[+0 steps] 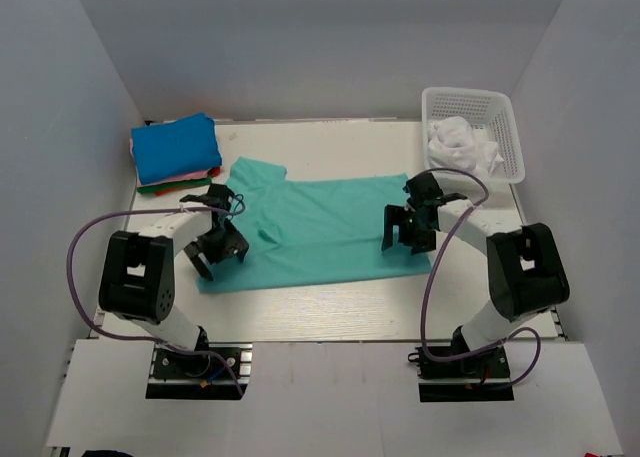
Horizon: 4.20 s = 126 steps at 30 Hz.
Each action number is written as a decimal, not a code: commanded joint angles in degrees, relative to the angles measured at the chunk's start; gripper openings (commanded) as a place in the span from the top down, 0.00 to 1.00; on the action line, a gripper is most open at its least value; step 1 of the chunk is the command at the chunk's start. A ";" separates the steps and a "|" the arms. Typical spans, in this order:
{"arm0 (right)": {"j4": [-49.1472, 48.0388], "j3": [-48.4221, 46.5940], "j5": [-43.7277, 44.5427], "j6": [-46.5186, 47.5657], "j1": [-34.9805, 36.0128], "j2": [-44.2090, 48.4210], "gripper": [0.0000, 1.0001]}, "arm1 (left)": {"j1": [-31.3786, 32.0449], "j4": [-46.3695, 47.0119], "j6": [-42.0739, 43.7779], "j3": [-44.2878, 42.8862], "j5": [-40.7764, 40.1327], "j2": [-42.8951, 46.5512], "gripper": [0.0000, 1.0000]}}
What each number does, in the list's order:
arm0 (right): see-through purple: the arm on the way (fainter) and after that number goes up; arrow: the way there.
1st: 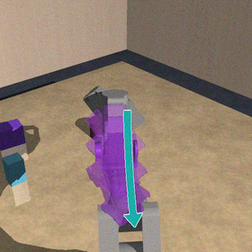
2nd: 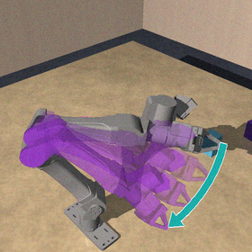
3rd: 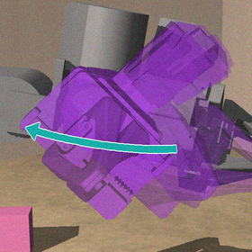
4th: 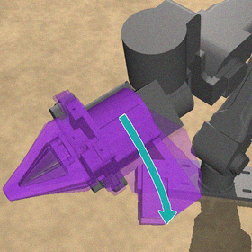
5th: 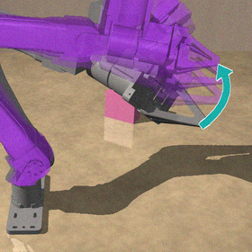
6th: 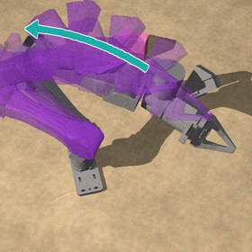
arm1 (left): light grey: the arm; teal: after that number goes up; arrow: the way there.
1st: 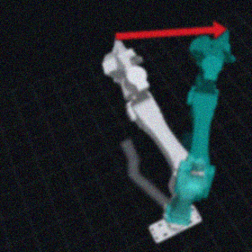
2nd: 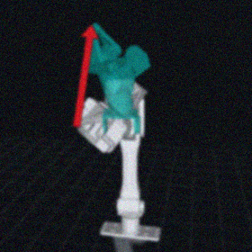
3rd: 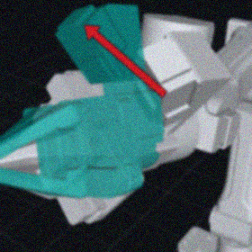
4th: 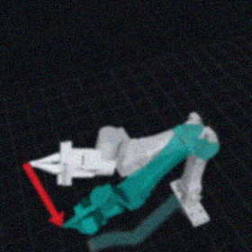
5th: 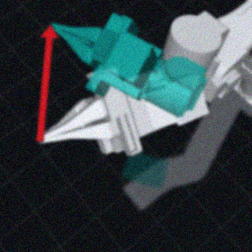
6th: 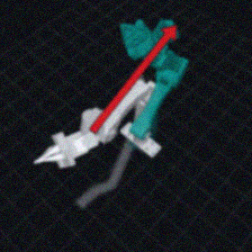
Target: Fold and stack the t-shirts
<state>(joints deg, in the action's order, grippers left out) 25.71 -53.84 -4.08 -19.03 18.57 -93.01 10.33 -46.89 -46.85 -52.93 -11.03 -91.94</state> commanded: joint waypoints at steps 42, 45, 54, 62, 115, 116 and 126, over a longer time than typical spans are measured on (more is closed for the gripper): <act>3.46 -33.34 11.72 -2.33 -2.13 -10.96 0.10 | -1.89 3.39 24.70 -61.96 0.48 -42.80 0.15; 3.55 -33.69 11.64 -2.59 -2.13 -11.66 0.10 | -1.89 3.40 24.70 -61.85 -0.22 -44.63 0.24; 5.30 -38.07 15.24 -4.70 -1.96 -17.54 0.10 | -1.89 1.71 25.23 -62.57 0.92 -45.53 1.00; 7.41 -46.34 16.81 -9.18 -1.43 -26.33 0.10 | -1.89 2.42 26.99 -61.07 -1.10 -42.18 1.00; -10.33 -27.81 22.71 -6.64 1.91 -14.76 1.00 | -0.75 10.24 23.83 -31.55 0.83 -7.40 1.00; -10.68 -26.50 22.80 -6.38 2.00 -14.22 1.00 | -0.75 10.94 23.04 -28.58 0.83 -6.07 1.00; -12.79 -18.59 21.83 -4.44 1.91 -5.97 1.00 | -0.75 14.55 18.04 -11.33 -0.40 11.58 1.00</act>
<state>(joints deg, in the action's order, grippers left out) 16.03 -74.81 17.80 -24.84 20.64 -102.94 9.50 -34.26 -25.63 -67.16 -10.35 -86.76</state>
